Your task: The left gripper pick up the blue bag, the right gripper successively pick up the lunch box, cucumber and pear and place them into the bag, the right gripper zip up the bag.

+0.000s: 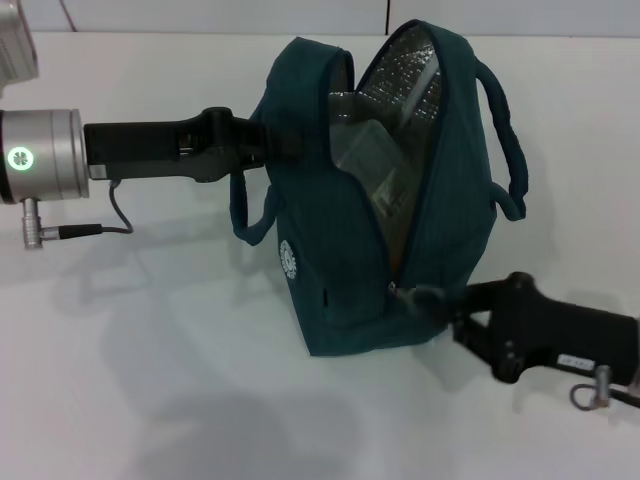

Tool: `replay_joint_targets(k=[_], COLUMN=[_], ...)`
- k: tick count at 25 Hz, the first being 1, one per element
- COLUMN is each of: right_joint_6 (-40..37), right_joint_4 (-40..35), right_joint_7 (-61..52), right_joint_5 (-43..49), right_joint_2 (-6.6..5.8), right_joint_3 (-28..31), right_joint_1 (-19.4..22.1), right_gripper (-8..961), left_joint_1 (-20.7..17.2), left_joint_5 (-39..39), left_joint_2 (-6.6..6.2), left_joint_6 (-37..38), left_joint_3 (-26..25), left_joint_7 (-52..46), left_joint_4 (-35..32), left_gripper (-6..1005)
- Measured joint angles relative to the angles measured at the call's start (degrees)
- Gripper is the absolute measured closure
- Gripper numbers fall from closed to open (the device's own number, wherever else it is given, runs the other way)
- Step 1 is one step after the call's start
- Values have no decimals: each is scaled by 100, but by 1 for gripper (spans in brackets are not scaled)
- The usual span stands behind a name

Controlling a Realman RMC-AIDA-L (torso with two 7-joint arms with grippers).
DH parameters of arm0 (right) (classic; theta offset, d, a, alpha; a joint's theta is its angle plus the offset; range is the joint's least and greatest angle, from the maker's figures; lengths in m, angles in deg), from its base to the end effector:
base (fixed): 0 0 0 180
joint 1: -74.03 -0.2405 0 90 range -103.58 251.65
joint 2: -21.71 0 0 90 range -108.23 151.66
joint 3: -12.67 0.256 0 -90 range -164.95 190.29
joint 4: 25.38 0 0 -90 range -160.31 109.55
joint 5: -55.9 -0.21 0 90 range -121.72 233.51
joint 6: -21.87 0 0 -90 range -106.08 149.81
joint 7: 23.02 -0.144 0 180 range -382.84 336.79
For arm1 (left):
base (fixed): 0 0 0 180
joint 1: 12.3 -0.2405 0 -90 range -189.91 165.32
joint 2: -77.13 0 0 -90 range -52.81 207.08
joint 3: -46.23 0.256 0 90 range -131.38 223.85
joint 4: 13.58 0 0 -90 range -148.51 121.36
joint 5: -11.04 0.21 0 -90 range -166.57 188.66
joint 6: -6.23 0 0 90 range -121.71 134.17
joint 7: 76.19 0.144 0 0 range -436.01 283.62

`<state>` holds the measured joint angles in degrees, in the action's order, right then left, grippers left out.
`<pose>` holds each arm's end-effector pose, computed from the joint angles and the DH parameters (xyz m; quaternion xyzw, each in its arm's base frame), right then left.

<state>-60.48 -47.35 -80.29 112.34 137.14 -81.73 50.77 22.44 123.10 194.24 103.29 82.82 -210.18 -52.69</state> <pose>0.2537 0.2716 -0.0661 -0.9184 0.1738 0.3450 0.0854 -0.2279 0.3452 0.0271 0.7656 0.5664 0.3023 0.0413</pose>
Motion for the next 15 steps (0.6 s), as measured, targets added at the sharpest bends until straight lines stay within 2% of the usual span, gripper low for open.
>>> replay_joint_targets(k=[5, 10, 15], right_joint_6=[-468, -598, -743], right_joint_4=[38, 7, -28], right_joint_7=[155, 161, 176], right_joint_5=[-21, -30, -101], right_joint_2=[-3, -2, 5], right_joint_3=[400, 476, 480], right_joint_1=[156, 110, 83], right_gripper=[946, 945, 945], left_joint_1=[-2, -5, -190], left_joint_5=[-1, 19, -223], left_joint_2=[-3, 10, 20], left_joint_6=[-3, -7, -92], left_joint_3=[1, 9, -13], left_joint_7=[66, 143, 402], left_joint_4=[0, 0, 0], left_gripper=[814, 813, 812])
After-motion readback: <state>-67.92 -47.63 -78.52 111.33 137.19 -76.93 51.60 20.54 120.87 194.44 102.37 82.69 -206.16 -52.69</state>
